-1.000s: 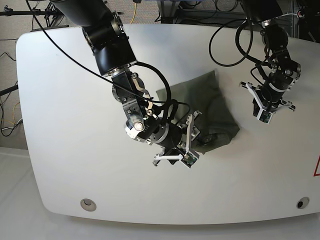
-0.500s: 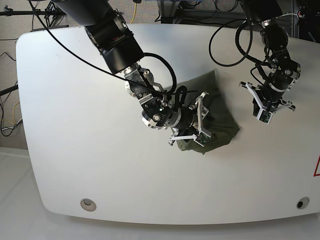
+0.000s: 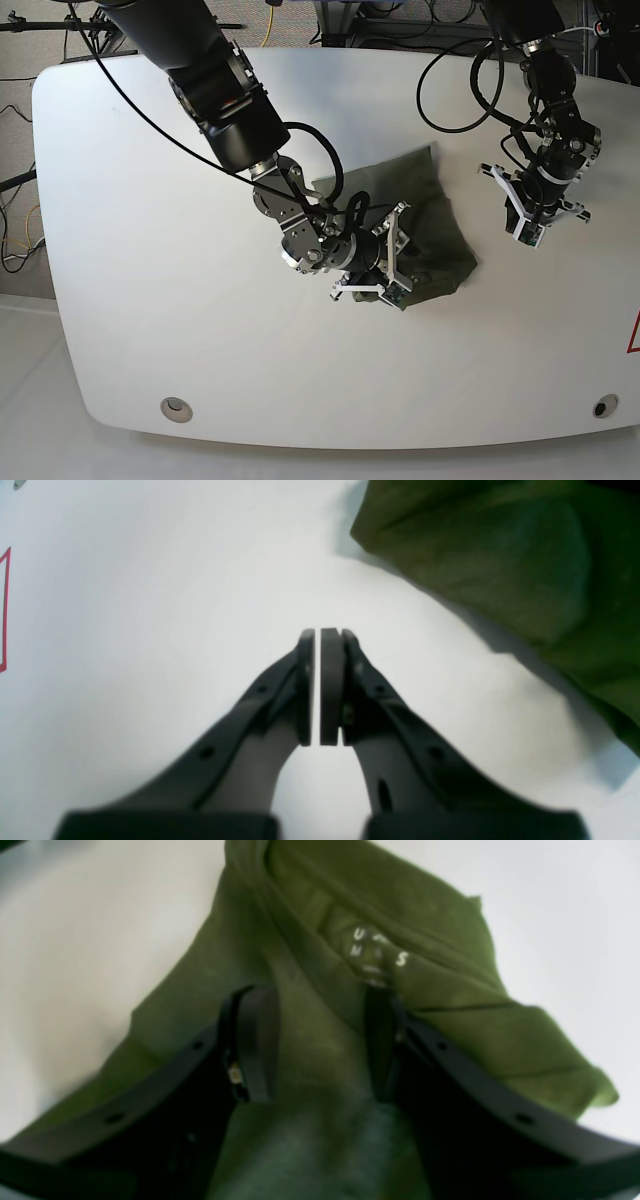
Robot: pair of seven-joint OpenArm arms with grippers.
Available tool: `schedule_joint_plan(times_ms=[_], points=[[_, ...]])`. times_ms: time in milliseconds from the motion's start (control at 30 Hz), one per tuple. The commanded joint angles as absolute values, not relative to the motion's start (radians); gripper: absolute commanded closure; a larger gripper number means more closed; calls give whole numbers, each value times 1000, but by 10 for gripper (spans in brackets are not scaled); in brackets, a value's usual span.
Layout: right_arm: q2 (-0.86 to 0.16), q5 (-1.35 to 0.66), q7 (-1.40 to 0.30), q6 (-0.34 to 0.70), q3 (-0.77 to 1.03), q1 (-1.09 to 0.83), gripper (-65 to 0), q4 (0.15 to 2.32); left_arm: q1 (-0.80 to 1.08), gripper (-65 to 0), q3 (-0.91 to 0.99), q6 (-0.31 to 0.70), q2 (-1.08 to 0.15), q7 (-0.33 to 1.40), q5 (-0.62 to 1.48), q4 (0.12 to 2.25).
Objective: Fold the T-shirt properly
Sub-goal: 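Press and smooth the folded shirt with the right gripper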
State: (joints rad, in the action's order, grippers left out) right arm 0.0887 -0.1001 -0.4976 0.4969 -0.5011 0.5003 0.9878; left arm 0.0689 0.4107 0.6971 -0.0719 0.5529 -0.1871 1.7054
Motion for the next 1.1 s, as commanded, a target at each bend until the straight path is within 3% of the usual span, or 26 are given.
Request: schedule_joint_plan(times_ms=[0, 667, 1067], points=[[99, -108, -470, 495, -496, 547, -263, 1006, 54, 0, 412, 694, -79, 533, -177, 1715], [50, -110, -478, 496, -371, 570, -263, 1026, 51, 0, 415, 694, -79, 532, -176, 1667], [48, -110, -630, 496, -372, 404, -263, 1349, 33, 0, 496, 694, -101, 526, -171, 1762]])
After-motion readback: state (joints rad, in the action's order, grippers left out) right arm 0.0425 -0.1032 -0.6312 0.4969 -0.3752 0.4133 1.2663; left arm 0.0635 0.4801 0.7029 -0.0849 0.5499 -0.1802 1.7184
